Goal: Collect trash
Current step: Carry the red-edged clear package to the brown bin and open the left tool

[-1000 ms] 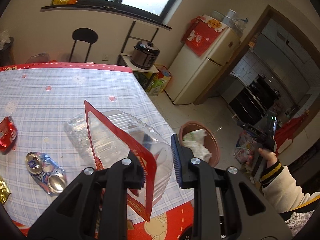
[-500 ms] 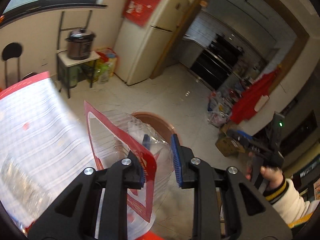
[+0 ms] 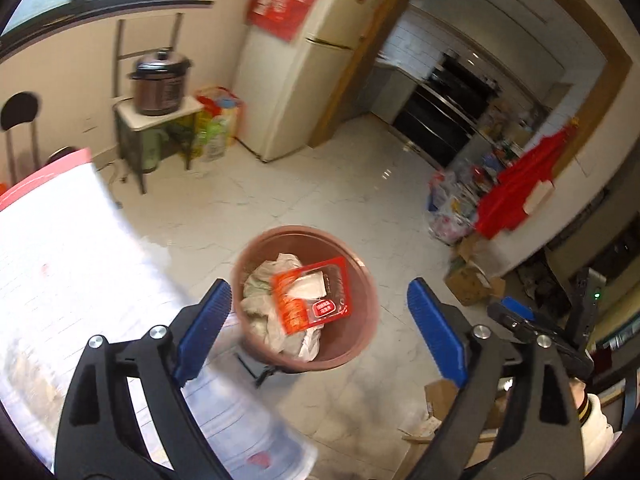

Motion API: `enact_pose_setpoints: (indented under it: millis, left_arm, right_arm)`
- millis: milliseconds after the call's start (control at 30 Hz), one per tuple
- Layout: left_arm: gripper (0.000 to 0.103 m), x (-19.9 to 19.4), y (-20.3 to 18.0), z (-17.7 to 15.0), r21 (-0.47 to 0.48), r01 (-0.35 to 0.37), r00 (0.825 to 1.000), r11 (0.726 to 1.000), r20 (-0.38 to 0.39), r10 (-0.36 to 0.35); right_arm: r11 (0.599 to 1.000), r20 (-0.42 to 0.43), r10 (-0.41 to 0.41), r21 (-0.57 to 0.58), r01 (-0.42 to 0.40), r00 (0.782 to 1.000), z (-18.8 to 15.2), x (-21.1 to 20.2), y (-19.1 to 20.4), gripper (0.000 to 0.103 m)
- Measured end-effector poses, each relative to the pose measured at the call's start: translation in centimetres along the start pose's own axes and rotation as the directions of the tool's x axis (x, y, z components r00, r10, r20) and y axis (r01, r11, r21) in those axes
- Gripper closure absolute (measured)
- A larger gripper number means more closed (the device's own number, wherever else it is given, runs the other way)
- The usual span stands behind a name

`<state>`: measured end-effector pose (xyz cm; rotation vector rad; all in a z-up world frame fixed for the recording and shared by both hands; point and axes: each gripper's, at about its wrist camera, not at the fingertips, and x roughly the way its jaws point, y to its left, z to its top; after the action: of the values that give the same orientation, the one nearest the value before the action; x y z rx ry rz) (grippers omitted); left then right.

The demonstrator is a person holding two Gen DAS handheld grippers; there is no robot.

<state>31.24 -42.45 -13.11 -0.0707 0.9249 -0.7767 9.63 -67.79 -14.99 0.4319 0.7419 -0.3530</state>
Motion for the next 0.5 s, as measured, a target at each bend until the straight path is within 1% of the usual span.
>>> enact_pose_setpoints:
  millis: [133, 233, 367, 400, 500]
  left_arm:
    - [0.010, -4.9, 3.7, -1.9, -0.059, -0.087, 0.995, 0.994, 0.050, 0.090]
    - [0.007, -9.3, 6.5, -3.8, -0.106, -0.167, 0.980, 0.980, 0.088, 0.177]
    - [0.006, -15.8, 10.4, -6.8, -0.189, -0.278, 0.943, 0.942, 0.134, 0.305]
    - [0.006, -17.0, 11.2, -7.5, -0.205, -0.296, 0.934, 0.933, 0.142, 0.327]
    - [0.006, -22.1, 13.9, -10.8, -0.272, -0.361, 0.895, 0.892, 0.167, 0.414]
  right_arm:
    - [0.999, -0.013, 0.050, -0.012, -0.050, 0.999, -0.1, 0.8, 2.7, 0.005]
    - [0.995, -0.019, 0.087, -0.043, -0.088, 0.996, 0.0, 1.2, 5.7, 0.005]
    - [0.984, -0.040, 0.146, -0.093, -0.149, 0.989, -0.4, 1.6, 10.4, 0.005]
    - [0.981, -0.047, 0.158, -0.106, -0.162, 0.986, -0.6, 1.7, 11.5, 0.005]
    - [0.968, -0.082, 0.196, -0.146, -0.206, 0.977, -1.8, 2.1, 15.4, 0.005]
